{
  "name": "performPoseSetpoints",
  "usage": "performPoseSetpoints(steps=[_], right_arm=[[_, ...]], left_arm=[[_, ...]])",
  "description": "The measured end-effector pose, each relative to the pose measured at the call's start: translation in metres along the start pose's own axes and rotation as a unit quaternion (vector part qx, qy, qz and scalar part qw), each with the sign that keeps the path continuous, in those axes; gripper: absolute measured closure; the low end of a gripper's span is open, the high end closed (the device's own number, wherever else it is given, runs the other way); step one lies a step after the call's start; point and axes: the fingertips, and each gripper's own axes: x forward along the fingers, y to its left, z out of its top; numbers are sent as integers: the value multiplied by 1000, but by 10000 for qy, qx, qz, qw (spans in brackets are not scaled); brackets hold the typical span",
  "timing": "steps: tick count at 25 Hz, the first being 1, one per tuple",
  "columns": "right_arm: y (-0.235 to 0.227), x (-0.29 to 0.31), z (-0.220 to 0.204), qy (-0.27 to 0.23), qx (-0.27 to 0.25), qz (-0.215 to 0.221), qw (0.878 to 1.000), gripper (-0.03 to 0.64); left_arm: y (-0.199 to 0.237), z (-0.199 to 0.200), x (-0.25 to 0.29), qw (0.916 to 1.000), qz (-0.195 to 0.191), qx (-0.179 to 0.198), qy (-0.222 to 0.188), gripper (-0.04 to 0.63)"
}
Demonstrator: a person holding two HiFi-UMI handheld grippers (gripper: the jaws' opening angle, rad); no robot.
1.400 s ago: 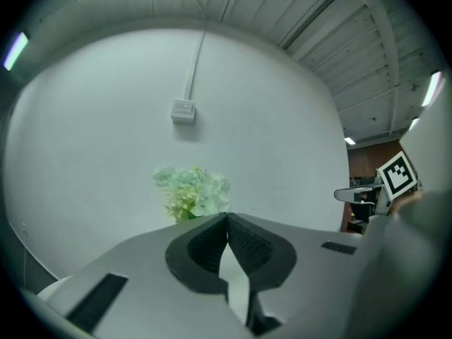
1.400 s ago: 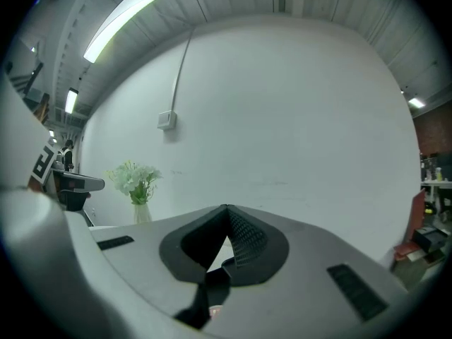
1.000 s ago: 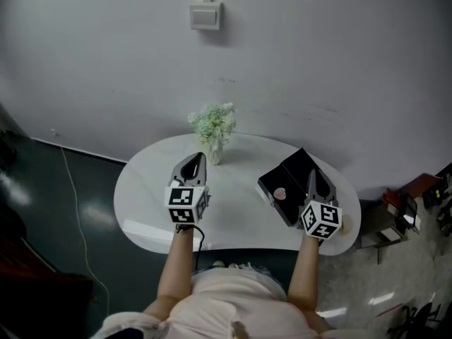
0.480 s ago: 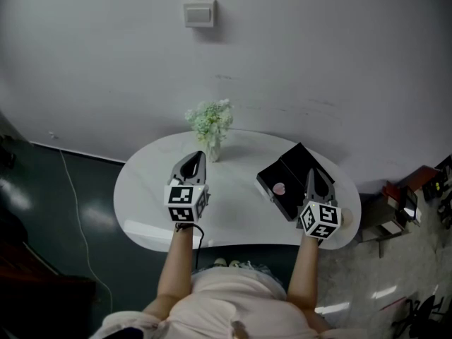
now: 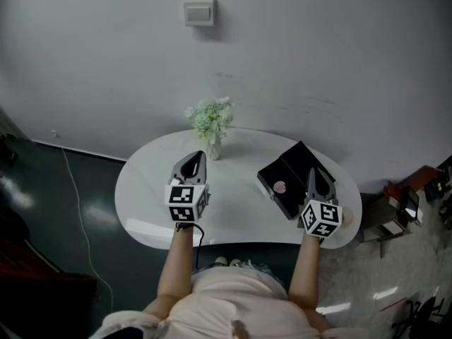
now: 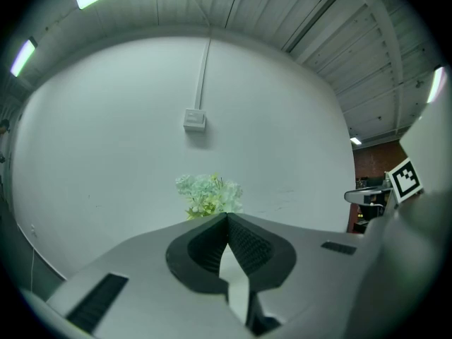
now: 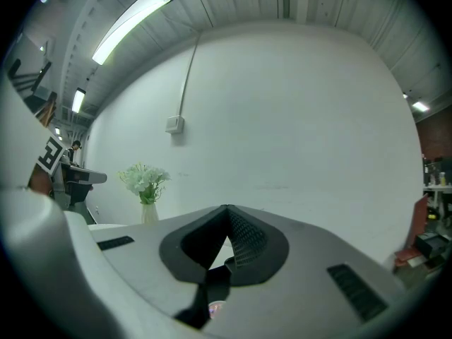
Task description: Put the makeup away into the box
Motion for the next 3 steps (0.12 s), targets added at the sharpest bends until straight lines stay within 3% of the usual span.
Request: performPoseSetpoints(steps=[3], right_arm=[[0,1,-2,27,-8,29,10000,601]], left_arm=[[0,-3,-1,10000,38,28,32,569]])
